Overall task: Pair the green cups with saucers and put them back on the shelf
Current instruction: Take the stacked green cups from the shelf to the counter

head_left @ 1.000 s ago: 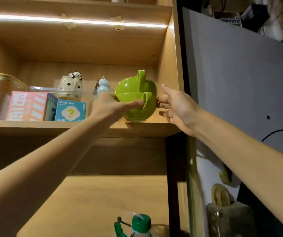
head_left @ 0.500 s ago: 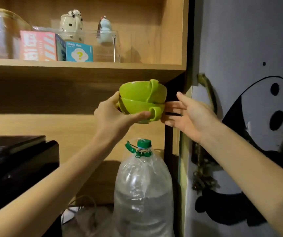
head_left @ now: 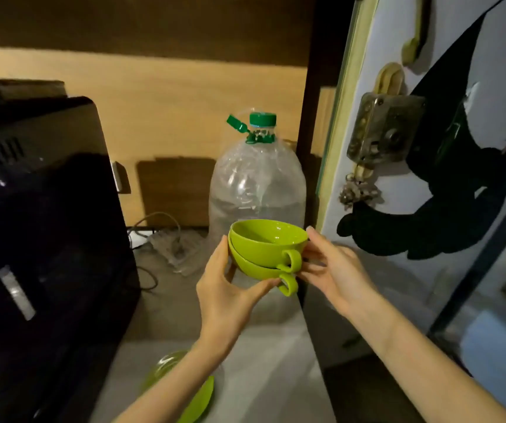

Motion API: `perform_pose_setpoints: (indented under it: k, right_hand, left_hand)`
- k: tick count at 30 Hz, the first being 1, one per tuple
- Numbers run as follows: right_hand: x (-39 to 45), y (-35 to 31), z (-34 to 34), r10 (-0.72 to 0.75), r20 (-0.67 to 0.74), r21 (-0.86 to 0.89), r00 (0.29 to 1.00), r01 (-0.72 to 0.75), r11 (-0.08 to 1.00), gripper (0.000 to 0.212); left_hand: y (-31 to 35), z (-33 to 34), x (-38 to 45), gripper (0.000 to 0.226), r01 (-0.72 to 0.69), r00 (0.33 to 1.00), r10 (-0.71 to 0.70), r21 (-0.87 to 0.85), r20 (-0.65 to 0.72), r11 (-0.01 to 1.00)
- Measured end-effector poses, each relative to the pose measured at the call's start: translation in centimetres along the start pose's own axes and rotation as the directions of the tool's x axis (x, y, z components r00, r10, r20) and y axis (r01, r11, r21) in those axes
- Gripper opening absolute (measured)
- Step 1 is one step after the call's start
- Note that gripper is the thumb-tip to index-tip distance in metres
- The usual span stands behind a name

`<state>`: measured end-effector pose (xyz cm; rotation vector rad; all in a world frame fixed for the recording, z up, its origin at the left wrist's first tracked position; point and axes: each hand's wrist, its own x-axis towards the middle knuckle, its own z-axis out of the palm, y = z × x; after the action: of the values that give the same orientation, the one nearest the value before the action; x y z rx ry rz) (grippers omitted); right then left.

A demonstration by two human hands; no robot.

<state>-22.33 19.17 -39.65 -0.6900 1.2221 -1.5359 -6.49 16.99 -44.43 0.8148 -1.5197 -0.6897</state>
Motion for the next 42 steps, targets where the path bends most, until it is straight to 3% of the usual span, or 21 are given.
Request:
perform_pose_setpoints:
  k: [7, 10, 16, 22, 38, 40, 42]
  right_hand:
    - [-1.4, 9.5, -2.8, 0.15, -0.08, 0.014, 0.985, -0.15, 0.989, 0.027]
    - [-1.8, 12.7, -3.7, 0.205, -0.119, 0.031, 0.972, -0.202, 0.979, 0.007]
    - [-2.3, 16.6, -4.6, 0.287, -0.194, 0.061, 0.938, -0.281, 0.958, 0.014]
    - [-2.1, 18.1, -5.5, 0.305, -0.227, -0.01, 0.925, -0.315, 0.949, 0.012]
    - [-1.4, 19.1, -6.6, 0.344, -0.171, -0.006, 0.923, -0.35, 0.937, 0.005]
    - [-1.0, 18.7, -6.6, 0.367, -0.149, -0.052, 0.918, -0.378, 0.924, 0.005]
    - [-0.5, 18.3, -6.6, 0.348, -0.154, -0.242, 0.925, -0.377, 0.894, 0.008]
  left_hand:
    - [-6.1, -0.4, -7.7, 0.107, 0.215, 0.973, -0.224, 0.146, 0.049, 0.966]
    - [-8.0, -0.7, -10.2, 0.099, 0.28, 0.951, -0.3, 0.213, 0.069, 0.936]
    - [-10.4, -0.2, -13.2, 0.096, 0.407, 0.898, -0.433, 0.223, 0.08, 0.886]
    - [-11.4, 0.2, -14.2, 0.096, 0.436, 0.877, -0.469, 0.237, 0.107, 0.868]
    - [-12.3, 0.6, -14.8, 0.098, 0.509, 0.823, -0.553, 0.266, 0.128, 0.819]
    - [-12.3, 0.2, -14.4, 0.099, 0.502, 0.813, -0.56, 0.294, 0.161, 0.813]
    - [-12.1, -0.6, -13.8, 0.099, 0.463, 0.809, -0.548, 0.344, 0.213, 0.817]
